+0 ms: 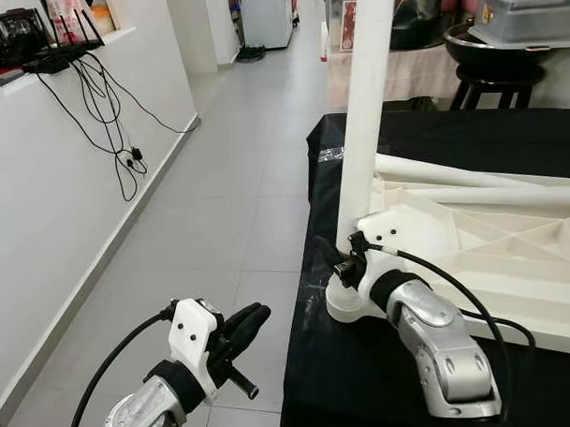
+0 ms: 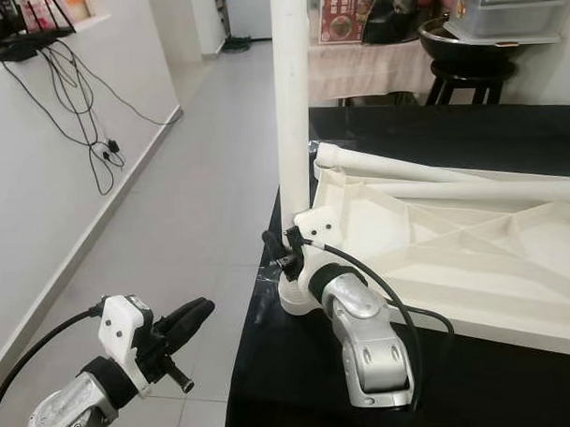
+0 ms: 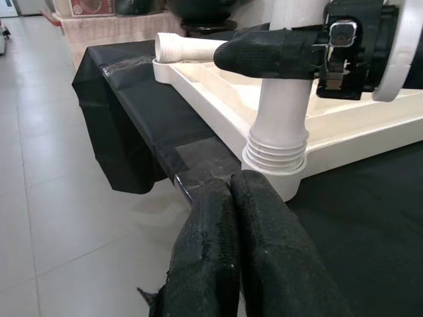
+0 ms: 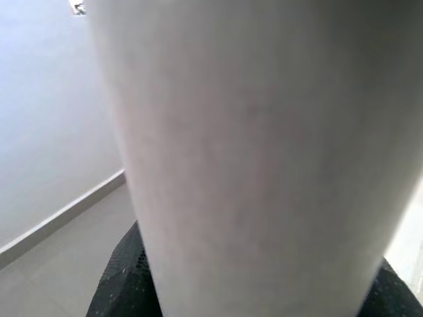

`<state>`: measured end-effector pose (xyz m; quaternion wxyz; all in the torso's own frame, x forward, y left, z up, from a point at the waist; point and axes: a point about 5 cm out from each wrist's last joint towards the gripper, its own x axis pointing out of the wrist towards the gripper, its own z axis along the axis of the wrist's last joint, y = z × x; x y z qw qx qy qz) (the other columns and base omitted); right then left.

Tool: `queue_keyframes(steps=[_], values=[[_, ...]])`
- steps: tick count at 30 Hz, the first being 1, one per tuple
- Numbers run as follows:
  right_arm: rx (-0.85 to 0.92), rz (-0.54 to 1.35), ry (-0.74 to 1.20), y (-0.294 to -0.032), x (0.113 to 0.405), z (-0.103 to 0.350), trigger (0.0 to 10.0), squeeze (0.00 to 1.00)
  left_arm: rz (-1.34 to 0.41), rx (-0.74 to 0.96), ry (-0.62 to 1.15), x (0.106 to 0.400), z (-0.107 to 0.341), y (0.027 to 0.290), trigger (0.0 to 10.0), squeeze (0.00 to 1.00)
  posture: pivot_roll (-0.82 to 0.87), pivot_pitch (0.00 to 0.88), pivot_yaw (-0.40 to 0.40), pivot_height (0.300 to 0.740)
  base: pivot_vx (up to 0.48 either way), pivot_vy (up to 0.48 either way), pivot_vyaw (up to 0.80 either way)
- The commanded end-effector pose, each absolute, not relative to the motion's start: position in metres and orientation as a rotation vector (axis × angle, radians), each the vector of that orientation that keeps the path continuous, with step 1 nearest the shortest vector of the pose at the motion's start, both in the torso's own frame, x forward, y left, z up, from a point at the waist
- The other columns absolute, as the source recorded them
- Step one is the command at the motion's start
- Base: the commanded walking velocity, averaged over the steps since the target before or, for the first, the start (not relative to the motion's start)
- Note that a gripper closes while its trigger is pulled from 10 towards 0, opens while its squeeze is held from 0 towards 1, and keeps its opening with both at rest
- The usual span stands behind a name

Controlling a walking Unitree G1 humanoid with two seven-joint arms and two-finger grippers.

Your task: Building children table

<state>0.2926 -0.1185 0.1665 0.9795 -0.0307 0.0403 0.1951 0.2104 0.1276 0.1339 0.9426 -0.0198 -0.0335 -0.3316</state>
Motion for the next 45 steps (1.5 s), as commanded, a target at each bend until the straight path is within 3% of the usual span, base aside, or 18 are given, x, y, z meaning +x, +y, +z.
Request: queue_keyframes(steps=[1, 5, 6, 11, 12, 14, 15, 23, 24, 25, 26, 38, 44, 45], values=[[-0.052, 0.530, 0.082, -0.119, 0.307, 0.168, 10.0, 0.00, -0.682, -0.052, -0.061, 0.211, 0.132, 0.126, 10.0, 0.00, -0.02, 0.051, 0.055, 0.740, 0.000, 0.000, 0.00], [-0.053, 0.636, 0.034, -0.123, 0.317, 0.177, 10.0, 0.00, -0.688, -0.073, -0.061, 0.211, 0.131, 0.125, 10.0, 0.00, -0.02, 0.049, 0.055, 0.740, 0.000, 0.000, 0.00], [-0.061, 0.739, 0.011, -0.128, 0.324, 0.186, 10.0, 1.00, -0.698, -0.072, -0.055, 0.211, 0.131, 0.124, 10.0, 0.00, -0.01, 0.046, 0.049, 0.740, 0.000, 0.000, 0.00], [-0.090, 1.013, -0.039, -0.138, 0.335, 0.212, 10.0, 1.00, -0.722, -0.065, -0.039, 0.208, 0.130, 0.123, 10.0, 0.00, 0.00, 0.043, 0.052, 0.740, 0.000, 0.000, 0.00], [-0.123, 1.085, -0.039, -0.140, 0.338, 0.217, 10.0, 0.87, -0.735, -0.063, -0.033, 0.207, 0.130, 0.123, 10.0, 0.00, 0.01, 0.040, 0.051, 0.740, 0.000, 0.000, 0.00], [-0.143, 1.129, -0.031, -0.142, 0.341, 0.219, 10.0, 0.87, -0.745, -0.061, -0.028, 0.207, 0.130, 0.122, 10.0, 0.00, 0.01, 0.040, 0.052, 0.740, 0.000, 0.000, 0.00], [-0.142, 1.174, -0.010, -0.143, 0.343, 0.219, 10.0, 0.00, -0.750, -0.058, -0.026, 0.207, 0.129, 0.122, 10.0, 0.00, 0.01, 0.038, 0.049, 0.740, 0.000, 0.000, 0.00], [-0.118, 1.245, 0.068, -0.149, 0.354, 0.210, 10.0, 0.00, -0.771, -0.053, -0.023, 0.204, 0.130, 0.118, 10.0, 0.00, 0.02, 0.034, 0.049, 0.740, 0.000, 0.000, 0.00], [-0.116, 1.256, 0.072, -0.151, 0.355, 0.209, 4.7, 0.00, -0.770, -0.053, -0.025, 0.204, 0.130, 0.118, 10.0, 0.00, 0.02, 0.034, 0.048, 0.740, 0.000, 0.000, 0.00], [-0.116, 1.256, 0.072, -0.151, 0.355, 0.209, 4.7, 0.00, -0.770, -0.053, -0.025, 0.204, 0.130, 0.118, 10.0, 0.00, 0.02, 0.034, 0.048, 0.740, 0.000, 0.000, 0.00], [-0.100, 1.263, 0.085, -0.154, 0.355, 0.206, 0.0, 0.00, -0.764, -0.059, -0.032, 0.205, 0.130, 0.118, 10.0, 0.00, 0.01, 0.036, 0.048, 0.740, 0.000, 0.000, 0.00], [-0.079, 1.295, 0.144, -0.176, 0.348, 0.183, 0.0, 0.00, -0.745, -0.096, -0.068, 0.209, 0.131, 0.120, 10.0, 0.00, 0.01, 0.043, 0.047, 0.740, 0.000, 0.000, 0.00], [-0.103, 0.983, 0.144, -0.176, 0.330, 0.157, 0.0, 0.00, -0.747, -0.121, -0.079, 0.209, 0.134, 0.123, 10.0, 0.00, -0.02, 0.072, 0.033, 0.740, 0.000, 0.000, 0.00], [-0.098, 0.641, 0.117, -0.172, 0.329, 0.149, 0.0, 0.00, -0.741, -0.117, -0.082, 0.209, 0.135, 0.125, 10.0, 0.00, -0.02, 0.080, 0.039, 0.740, 0.000, 0.000, 0.00]])
